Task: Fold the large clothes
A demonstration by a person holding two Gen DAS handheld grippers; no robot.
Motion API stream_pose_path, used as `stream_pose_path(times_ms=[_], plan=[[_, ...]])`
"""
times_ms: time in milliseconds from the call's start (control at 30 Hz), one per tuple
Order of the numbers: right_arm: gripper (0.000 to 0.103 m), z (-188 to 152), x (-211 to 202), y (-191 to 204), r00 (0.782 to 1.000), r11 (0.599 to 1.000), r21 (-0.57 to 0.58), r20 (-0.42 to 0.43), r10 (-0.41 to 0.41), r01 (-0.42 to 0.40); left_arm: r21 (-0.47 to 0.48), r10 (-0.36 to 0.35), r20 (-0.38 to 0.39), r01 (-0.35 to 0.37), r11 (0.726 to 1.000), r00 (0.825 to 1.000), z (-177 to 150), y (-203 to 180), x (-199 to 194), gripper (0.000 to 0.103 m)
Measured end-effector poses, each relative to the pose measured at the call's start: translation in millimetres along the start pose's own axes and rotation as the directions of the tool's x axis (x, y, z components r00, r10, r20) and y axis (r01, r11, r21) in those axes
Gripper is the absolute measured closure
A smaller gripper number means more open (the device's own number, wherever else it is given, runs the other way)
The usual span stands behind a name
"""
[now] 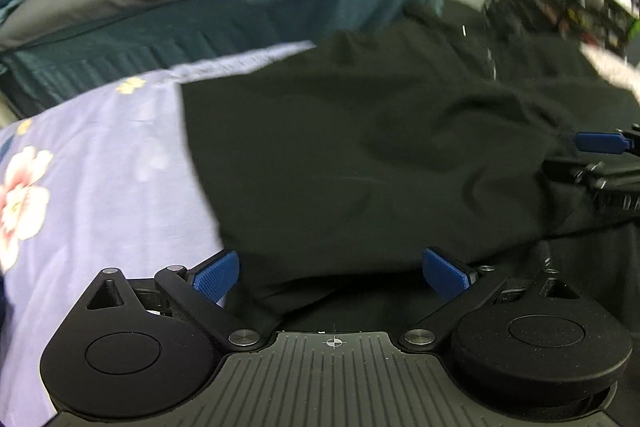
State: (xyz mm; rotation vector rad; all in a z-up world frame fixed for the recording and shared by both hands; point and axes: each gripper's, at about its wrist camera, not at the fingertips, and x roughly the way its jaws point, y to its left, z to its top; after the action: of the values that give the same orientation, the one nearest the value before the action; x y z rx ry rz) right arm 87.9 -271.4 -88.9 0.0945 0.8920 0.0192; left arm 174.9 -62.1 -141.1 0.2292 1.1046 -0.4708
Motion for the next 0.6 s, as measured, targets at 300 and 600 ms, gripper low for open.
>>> stream_pose_path(times_ms=[300,600], plan=[[0.022,-26,67,20,0.989,0.996,-0.089,-0.145,-0.021,0.008,0.139,0.135,-0.172,-0.111,0.984,0.976,6,-24,68,0.000],[0.010,-26,81,27,0.988,0.993,-0.111,-0.146,-0.055,0.039,0.149,0.162,-0.175,-0.137,0.979,0.971,6,-34,72,0.000]])
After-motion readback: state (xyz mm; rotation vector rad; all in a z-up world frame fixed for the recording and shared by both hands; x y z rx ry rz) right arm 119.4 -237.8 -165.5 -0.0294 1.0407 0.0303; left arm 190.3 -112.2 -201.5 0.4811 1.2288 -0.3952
